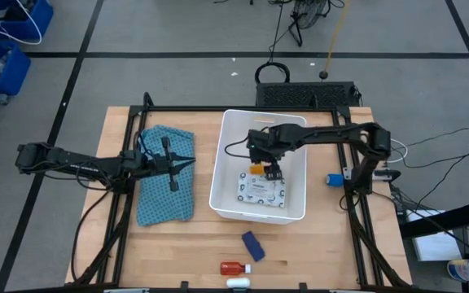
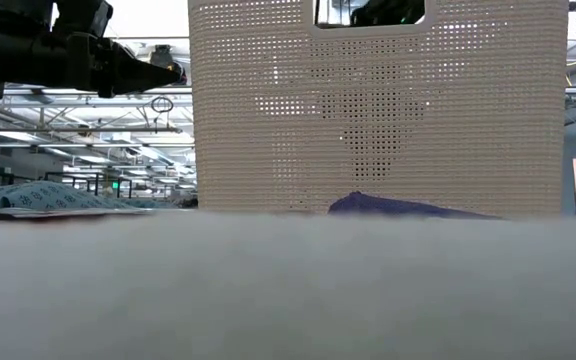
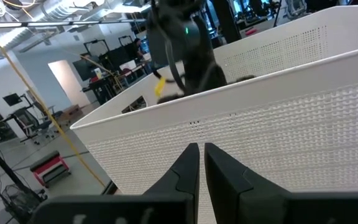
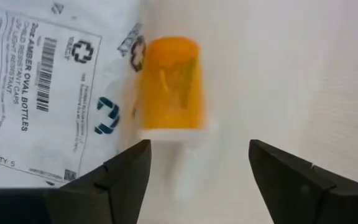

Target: Pick & place medical supplies in basket/bin

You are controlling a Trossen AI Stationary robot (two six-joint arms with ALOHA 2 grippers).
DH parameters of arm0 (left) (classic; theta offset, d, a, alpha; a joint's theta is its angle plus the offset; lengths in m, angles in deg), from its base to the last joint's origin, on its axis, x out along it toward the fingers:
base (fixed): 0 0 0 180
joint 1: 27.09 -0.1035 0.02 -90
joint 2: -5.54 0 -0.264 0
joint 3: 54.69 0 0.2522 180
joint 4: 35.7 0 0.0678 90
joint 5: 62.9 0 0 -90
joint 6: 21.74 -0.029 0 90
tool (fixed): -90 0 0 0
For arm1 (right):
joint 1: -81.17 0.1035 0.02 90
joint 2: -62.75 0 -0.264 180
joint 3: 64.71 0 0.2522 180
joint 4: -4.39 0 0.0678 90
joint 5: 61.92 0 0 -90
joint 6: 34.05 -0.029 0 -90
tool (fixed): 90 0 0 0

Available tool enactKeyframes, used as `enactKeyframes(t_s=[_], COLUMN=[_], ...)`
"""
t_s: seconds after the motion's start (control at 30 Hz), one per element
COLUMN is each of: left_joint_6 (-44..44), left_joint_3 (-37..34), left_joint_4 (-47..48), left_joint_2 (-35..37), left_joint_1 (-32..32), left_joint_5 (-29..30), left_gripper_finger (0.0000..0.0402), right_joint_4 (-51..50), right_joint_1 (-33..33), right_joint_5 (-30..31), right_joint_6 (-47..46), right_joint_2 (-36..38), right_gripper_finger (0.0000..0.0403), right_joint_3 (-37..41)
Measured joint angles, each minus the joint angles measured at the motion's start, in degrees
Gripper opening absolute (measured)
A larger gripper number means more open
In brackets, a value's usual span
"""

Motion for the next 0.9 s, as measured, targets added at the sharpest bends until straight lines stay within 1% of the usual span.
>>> enactKeyframes(t_s=[0.17, 0.23, 0.3, 0.43, 0.6, 0.63, 0.67, 0.77, 0.83, 0.9], left_joint_6=[0.0, 0.0, 0.0, 0.0, -1.2, -1.2, -1.2, -1.3, -1.3, -1.3], left_joint_3=[0.0, 0.0, 0.0, 0.0, 0.0, 0.0, 0.0, 0.0, 0.0, 0.0], left_joint_4=[0.0, 0.0, 0.0, 0.2, 0.5, 0.5, 0.5, 0.5, 0.5, 0.5], left_joint_2=[0.0, 0.0, 0.0, 0.0, 0.0, 0.0, 0.0, 0.0, 0.0, 0.0], left_joint_1=[0.0, 0.0, 0.0, 0.0, 0.0, 0.0, 0.0, 0.0, 0.0, 0.0], left_joint_5=[0.0, 0.0, 0.0, 0.0, 0.8, 1.1, 1.1, 1.1, 1.1, 1.1], left_gripper_finger=[0.0031, 0.0031, 0.0031, 0.0031, 0.0031, 0.0031, 0.0031, 0.0031, 0.0031, 0.0031], right_joint_4=[-0.7, -1.5, -1.8, -1.2, -0.4, 0.3, 1.5, 6.7, 10.4, 16.5], right_joint_1=[0.0, 0.0, 0.7, 4.0, 7.0, 7.2, 7.5, 7.6, 7.6, 8.0], right_joint_5=[3.4, 3.3, 3.4, 3.5, 3.4, 3.3, 3.3, 2.7, 0.4, -2.3], right_joint_6=[-3.3, -5.2, -7.2, -9.1, -8.3, -7.9, -7.5, -8.5, -9.0, -10.4], right_joint_2=[6.5, 10.4, 14.9, 24.9, 35.8, 38.0, 40.1, 46.1, 50.2, 54.3], right_gripper_finger=[0.0256, 0.0243, 0.0221, 0.0154, 0.0039, 0.002, 0.0011, 0.0011, 0.0008, 0.0002], right_joint_3=[0.0, 0.0, 0.0, 0.0, 1.0, 2.1, 3.7, 10.4, 15.9, 21.1])
